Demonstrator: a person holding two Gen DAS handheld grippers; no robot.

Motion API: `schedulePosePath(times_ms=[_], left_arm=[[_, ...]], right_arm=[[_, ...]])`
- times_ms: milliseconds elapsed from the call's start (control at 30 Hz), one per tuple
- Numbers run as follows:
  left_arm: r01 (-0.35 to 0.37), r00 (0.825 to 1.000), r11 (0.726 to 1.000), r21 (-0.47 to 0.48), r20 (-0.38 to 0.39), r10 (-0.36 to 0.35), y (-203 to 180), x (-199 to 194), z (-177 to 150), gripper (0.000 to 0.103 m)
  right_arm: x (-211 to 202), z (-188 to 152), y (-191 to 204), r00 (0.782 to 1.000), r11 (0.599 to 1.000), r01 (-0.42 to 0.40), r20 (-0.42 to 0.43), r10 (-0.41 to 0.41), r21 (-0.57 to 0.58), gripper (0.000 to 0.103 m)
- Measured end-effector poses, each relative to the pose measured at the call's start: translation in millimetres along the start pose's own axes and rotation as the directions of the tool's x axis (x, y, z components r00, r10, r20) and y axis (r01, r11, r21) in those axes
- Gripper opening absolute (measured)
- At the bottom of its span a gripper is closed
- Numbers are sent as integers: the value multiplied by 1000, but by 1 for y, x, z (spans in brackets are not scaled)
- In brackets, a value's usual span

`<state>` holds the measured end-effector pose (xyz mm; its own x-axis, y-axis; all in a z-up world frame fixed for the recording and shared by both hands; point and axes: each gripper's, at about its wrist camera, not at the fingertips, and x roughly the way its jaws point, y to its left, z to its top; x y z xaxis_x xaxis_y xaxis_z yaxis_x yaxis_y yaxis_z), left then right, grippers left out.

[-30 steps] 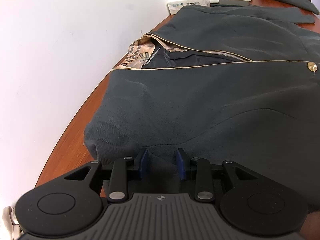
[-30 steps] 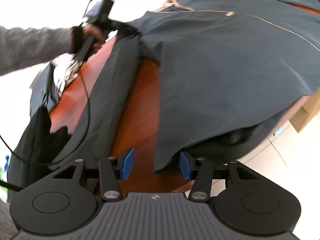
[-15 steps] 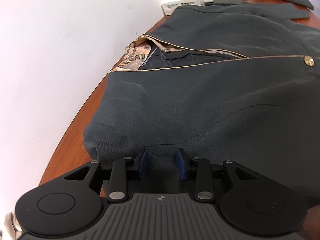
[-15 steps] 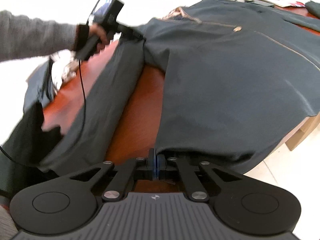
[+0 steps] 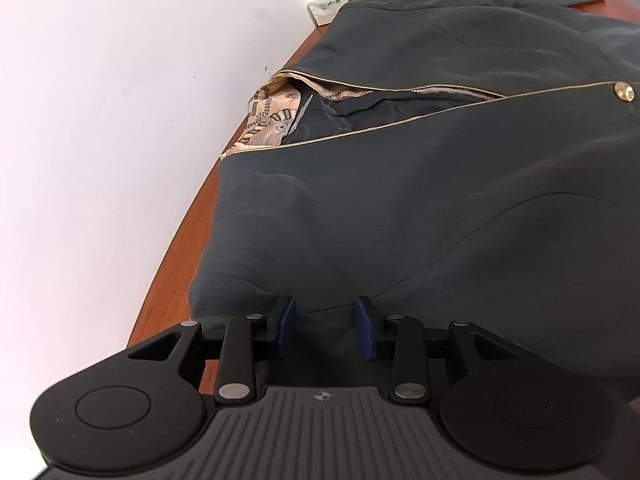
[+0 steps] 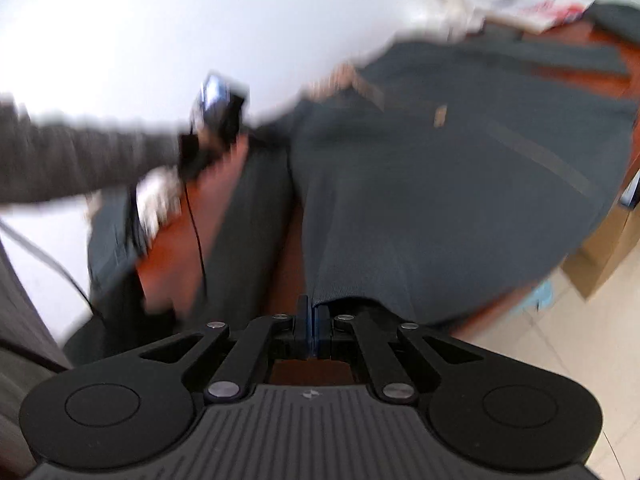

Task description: Fold clothes

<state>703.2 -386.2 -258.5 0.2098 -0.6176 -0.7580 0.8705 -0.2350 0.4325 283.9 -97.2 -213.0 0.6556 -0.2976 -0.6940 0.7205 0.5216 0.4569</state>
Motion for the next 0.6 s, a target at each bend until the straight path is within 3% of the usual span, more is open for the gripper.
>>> schedulePosePath(times_ms=[167,300,367,600], left_arm=[[14,999,999,-30,35,-13,-3,-24,1,36],[56,995,997,-47,86,-52,-14,-54,-2,39],[89,991,995,-51,106,-83,-25,-69,-4,39],[161,977,987,-1,142,-159,-79,-100,-11,40]], right_arm=[[37,-16,-1,995,999,-46,-87,44,-20,6],[34,-17,1,992,997,-72,-108,68,-33,8],[20,-18,1,993,997,-71,-97,66,-43,17],[-12,-10,-7,997,997,46,-52,-49,-62,26]])
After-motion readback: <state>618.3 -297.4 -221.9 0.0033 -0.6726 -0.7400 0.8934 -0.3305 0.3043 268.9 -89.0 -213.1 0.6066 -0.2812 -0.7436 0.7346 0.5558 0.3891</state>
